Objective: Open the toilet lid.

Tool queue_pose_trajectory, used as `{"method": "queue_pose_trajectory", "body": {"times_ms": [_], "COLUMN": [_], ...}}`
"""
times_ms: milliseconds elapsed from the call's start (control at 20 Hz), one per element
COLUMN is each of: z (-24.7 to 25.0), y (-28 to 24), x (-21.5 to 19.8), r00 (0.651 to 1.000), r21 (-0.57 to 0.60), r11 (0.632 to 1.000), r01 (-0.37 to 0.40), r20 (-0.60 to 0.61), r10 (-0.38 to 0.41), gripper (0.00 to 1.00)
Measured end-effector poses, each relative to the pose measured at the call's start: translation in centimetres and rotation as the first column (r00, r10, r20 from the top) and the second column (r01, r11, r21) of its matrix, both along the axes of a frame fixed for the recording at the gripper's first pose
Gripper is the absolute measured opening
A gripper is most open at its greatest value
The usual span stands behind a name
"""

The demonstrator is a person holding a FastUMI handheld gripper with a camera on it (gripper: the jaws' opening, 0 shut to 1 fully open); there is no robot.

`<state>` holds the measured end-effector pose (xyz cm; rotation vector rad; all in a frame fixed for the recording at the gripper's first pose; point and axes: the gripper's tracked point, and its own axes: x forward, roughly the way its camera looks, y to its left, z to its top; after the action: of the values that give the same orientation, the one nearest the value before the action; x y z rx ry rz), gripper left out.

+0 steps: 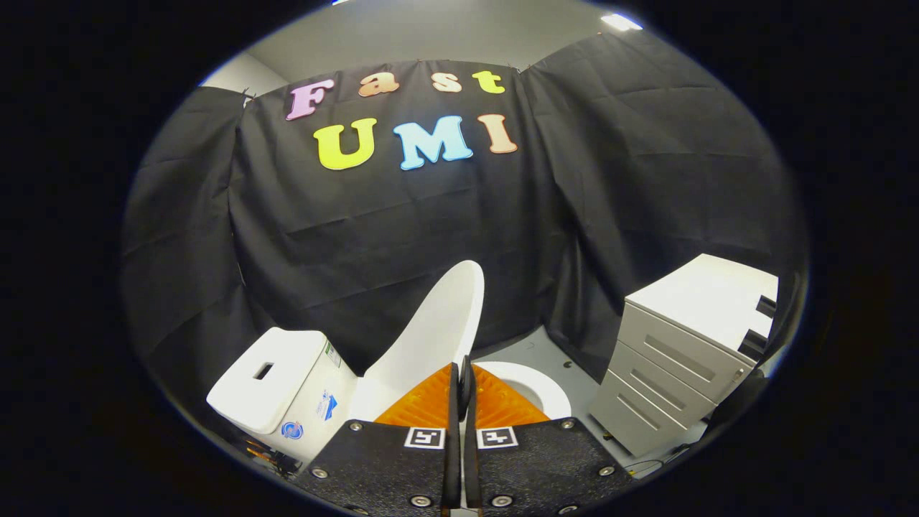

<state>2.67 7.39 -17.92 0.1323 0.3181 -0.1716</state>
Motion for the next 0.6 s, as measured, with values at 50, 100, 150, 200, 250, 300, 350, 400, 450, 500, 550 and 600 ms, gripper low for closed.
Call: {"method": "queue_pose_trajectory", "body": {"times_ms": [50,100,150,200,250,300,350,400,450,500,550,600], "z": [0.3,0.4,0.6,0.8,1.1,1.3,1.7,1.7,2.0,2.2,2.5,2.8], "y": [0.3,0.5,0.8,1.0,1.4,1.7,2.0,2.2,2.5,2.9,3.4,3.7], "x": [0.0,0.1,0.2,0.0,0.1,0.2,0.3,0.2,0.3,0.4,0.3,0.3], "r00": [1.000,1.000,1.000,1.000,1.000,1.000,1.000,1.000,1.000,0.999,0.999,0.999], "r21": [-0.004,-0.001,0.006,0.011,0.012,0.005,-0.012,-0.026,-0.026,-0.021,-0.010,0.001], "r11": [1.000,1.000,1.000,1.000,1.000,1.000,1.000,0.999,1.000,1.000,1.000,1.000], "r01": [-0.004,-0.003,-0.003,-0.005,-0.007,-0.011,-0.018,-0.019,-0.016,-0.014,-0.015,-0.017], "r20": [0.001,0.004,0.006,0.011,0.017,0.020,0.019,0.021,0.026,0.032,0.040,0.049], "r10": [0.004,0.003,0.003,0.004,0.007,0.011,0.018,0.020,0.017,0.015,0.015,0.017], "gripper": [0.02,0.02,0.02,0.02,0.02,0.02,0.02,0.02,0.02,0.02,0.02,0.02]}}
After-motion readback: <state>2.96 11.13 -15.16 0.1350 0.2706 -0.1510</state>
